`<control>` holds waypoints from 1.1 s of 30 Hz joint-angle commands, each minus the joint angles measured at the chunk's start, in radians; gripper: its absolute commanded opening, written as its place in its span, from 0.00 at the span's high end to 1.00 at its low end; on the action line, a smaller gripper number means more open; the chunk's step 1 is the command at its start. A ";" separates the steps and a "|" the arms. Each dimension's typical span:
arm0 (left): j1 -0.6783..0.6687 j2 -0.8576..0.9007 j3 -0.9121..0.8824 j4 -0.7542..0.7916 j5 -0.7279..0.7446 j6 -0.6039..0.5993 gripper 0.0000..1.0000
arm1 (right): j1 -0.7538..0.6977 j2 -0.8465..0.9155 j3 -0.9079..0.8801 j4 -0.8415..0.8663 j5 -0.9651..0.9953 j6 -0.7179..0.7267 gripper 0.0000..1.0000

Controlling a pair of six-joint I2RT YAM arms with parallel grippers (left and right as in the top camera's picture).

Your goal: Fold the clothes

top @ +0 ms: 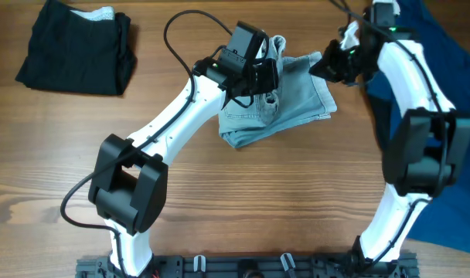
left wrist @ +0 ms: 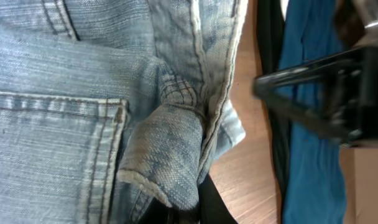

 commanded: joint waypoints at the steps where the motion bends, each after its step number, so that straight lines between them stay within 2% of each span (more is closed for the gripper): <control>1: 0.048 -0.146 0.019 -0.048 0.040 0.082 0.96 | -0.002 -0.001 0.000 -0.041 0.183 -0.016 0.96; 8: 0.236 -0.453 0.019 -0.274 0.008 0.205 0.96 | 0.023 0.007 -0.011 -0.051 0.232 -0.060 0.96; 13: 0.343 -0.569 0.019 -0.389 0.008 0.248 0.96 | 0.069 0.029 -0.042 -0.010 0.260 -0.059 0.96; 24: 0.461 -0.554 0.019 -0.488 0.021 0.296 0.96 | 0.116 0.091 -0.042 0.016 0.250 -0.082 0.96; 28: 0.467 -0.526 0.019 -0.486 0.023 0.296 0.96 | 0.145 0.109 -0.042 0.043 0.233 -0.127 0.96; 33: 0.467 -0.498 0.019 -0.480 0.023 0.296 0.96 | 0.158 0.173 -0.042 0.069 0.222 -0.114 0.96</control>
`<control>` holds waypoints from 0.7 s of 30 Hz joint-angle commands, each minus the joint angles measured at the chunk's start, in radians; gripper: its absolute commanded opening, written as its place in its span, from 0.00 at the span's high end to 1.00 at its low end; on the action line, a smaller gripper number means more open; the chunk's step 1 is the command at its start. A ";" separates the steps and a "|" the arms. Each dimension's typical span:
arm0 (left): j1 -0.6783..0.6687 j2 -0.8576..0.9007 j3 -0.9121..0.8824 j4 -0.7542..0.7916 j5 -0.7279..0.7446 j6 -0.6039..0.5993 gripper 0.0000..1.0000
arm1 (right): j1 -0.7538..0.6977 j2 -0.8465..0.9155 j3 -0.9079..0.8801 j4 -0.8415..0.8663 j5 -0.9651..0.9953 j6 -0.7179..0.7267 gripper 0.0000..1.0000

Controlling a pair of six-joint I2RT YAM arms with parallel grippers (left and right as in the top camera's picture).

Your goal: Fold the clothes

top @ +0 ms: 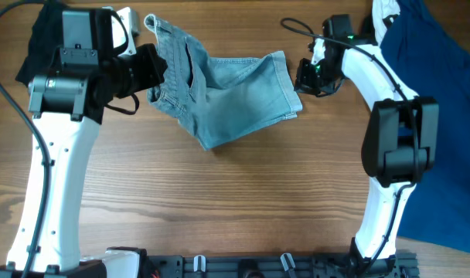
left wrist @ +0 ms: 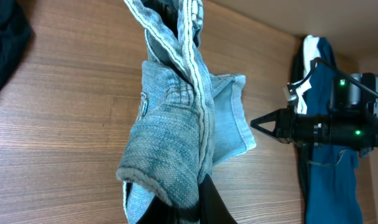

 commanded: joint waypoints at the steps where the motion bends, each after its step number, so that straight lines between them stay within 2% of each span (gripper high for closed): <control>1: 0.006 0.010 0.019 0.019 0.024 0.023 0.96 | 0.004 0.076 -0.006 0.006 -0.018 -0.018 0.96; 9: -0.028 0.030 0.019 0.055 0.028 -0.005 0.96 | 0.005 0.131 -0.006 0.014 -0.043 -0.010 0.96; 13: -0.119 0.102 0.019 0.122 0.027 -0.055 0.96 | 0.006 0.131 -0.006 0.009 -0.047 0.008 0.96; 21: -0.336 0.328 0.019 0.378 0.027 -0.163 0.96 | 0.006 0.131 -0.006 -0.001 -0.047 0.009 0.96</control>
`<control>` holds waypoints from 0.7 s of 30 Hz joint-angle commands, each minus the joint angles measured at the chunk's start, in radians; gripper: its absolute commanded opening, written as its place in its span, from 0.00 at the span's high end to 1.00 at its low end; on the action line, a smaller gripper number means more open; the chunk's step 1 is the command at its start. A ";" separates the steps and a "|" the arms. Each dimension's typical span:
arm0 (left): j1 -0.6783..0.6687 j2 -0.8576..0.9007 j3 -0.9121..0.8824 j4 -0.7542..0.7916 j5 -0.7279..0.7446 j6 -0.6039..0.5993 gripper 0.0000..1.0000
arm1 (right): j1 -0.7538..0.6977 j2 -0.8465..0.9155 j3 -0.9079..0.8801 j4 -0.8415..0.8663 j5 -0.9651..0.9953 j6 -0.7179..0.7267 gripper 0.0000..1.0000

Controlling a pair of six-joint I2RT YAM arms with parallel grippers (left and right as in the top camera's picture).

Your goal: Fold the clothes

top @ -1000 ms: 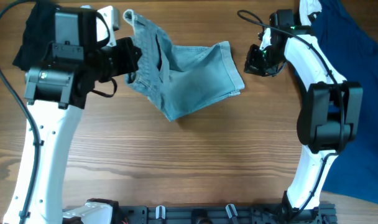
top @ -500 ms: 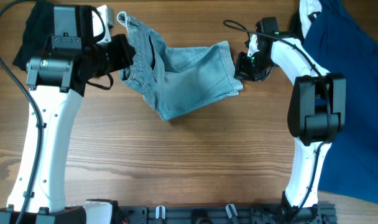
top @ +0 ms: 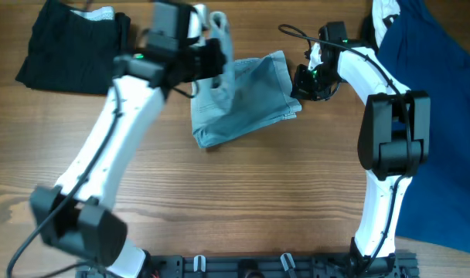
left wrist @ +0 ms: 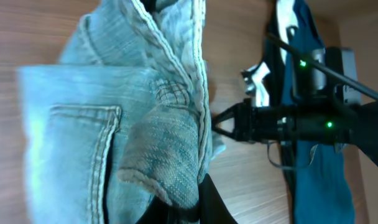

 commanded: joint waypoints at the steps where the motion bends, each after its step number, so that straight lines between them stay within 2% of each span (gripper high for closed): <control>1: -0.103 0.102 0.019 0.122 0.027 -0.062 0.96 | 0.011 0.064 -0.009 -0.010 -0.005 0.005 0.96; 4: -0.158 0.184 0.018 0.201 -0.003 -0.113 0.96 | 0.011 0.064 -0.009 -0.011 -0.005 0.005 0.96; 9: -0.193 0.245 0.018 0.309 -0.010 -0.114 0.96 | 0.011 0.064 -0.009 -0.017 -0.010 0.005 0.96; 10: -0.198 0.249 0.018 0.333 -0.010 -0.114 0.85 | 0.011 0.064 -0.009 -0.018 -0.013 0.005 0.96; 11: -0.200 0.249 0.018 0.346 -0.010 -0.114 0.53 | 0.011 0.064 -0.009 -0.017 -0.013 0.005 0.96; 12: -0.201 0.249 0.018 0.357 -0.011 -0.113 0.00 | 0.011 0.064 -0.009 -0.013 -0.013 0.005 0.96; 17: -0.181 0.249 0.018 0.336 -0.014 -0.109 0.00 | -0.032 0.022 0.043 -0.028 -0.073 0.002 0.96; 20: -0.157 0.249 0.019 0.302 -0.014 -0.110 0.00 | -0.102 -0.082 0.122 -0.074 -0.100 0.002 0.84; 21: -0.149 0.249 0.019 0.279 -0.013 -0.109 0.00 | -0.132 -0.132 0.146 -0.085 -0.103 0.000 0.75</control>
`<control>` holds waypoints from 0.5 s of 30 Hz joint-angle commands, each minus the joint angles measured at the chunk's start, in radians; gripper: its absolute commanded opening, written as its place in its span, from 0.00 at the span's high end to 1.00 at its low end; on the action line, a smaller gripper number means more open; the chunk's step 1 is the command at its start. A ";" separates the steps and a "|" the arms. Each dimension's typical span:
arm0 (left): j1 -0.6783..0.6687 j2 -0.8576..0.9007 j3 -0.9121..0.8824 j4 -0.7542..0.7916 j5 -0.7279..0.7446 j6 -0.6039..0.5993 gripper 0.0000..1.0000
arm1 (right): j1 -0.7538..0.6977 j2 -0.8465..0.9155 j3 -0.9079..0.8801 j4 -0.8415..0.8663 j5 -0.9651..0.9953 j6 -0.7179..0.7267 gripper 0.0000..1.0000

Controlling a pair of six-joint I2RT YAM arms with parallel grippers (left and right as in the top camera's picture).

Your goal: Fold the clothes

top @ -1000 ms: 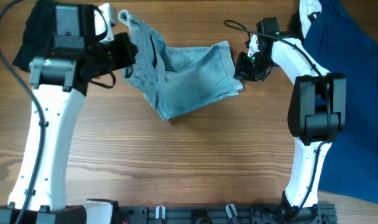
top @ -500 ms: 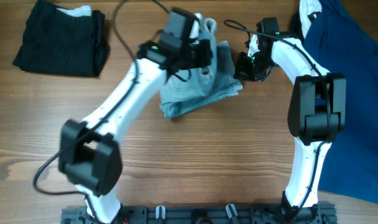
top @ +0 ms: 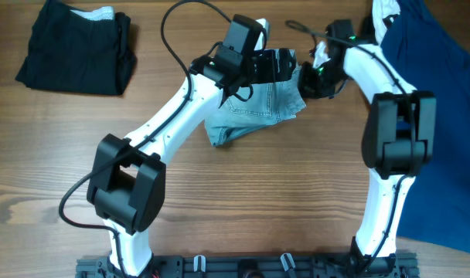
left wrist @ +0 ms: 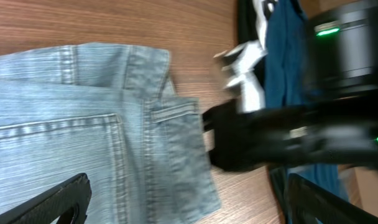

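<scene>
The light blue denim shorts lie folded over on the wooden table, back pocket up in the left wrist view. My left gripper hovers just over their far right part, open, its two dark fingers spread wide apart with only denim below. My right gripper sits at the shorts' right edge, shut on the hem there; it shows as a blurred black shape touching the denim.
A pile of folded black clothes with a bit of white lies at the far left. A large blue cloth covers the table's right side, seen also behind the right gripper.
My left gripper held the shorts' waistband lifted over their left half. It is now further right, close to the right gripper, and open. The waistband end lies flat on the rest.
My left gripper first gripped a bunch of denim mid-table while the right held the hem. Then the shorts hung stretched far to the left between both grippers. Then the waistband stood over the lower half, and now the shorts lie doubled, with the left gripper open.
</scene>
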 commanded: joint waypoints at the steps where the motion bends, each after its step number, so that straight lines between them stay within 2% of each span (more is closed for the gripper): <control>1: 0.032 -0.001 0.016 -0.049 0.004 0.005 0.00 | -0.097 -0.166 0.099 -0.021 -0.042 -0.002 0.61; 2: 0.035 -0.001 0.016 -0.074 0.005 0.030 0.00 | -0.122 -0.211 0.109 -0.024 -0.042 -0.010 0.51; 3: 0.034 -0.001 0.016 -0.111 0.004 0.079 0.00 | -0.145 -0.254 0.109 -0.024 -0.042 -0.020 0.36; 4: 0.034 -0.001 0.016 -0.141 0.004 0.128 0.00 | -0.166 -0.293 0.109 -0.028 -0.041 -0.027 0.30; 6: 0.034 0.001 0.016 -0.247 -0.002 0.256 0.00 | -0.190 -0.335 0.109 -0.045 -0.034 -0.036 0.26; 10: 0.035 0.033 0.016 -0.436 -0.072 0.397 0.00 | -0.192 -0.343 0.095 -0.080 -0.029 -0.072 0.24; 15: 0.034 0.130 0.015 -0.566 -0.071 0.490 0.00 | -0.190 -0.343 0.076 -0.080 -0.026 -0.072 0.24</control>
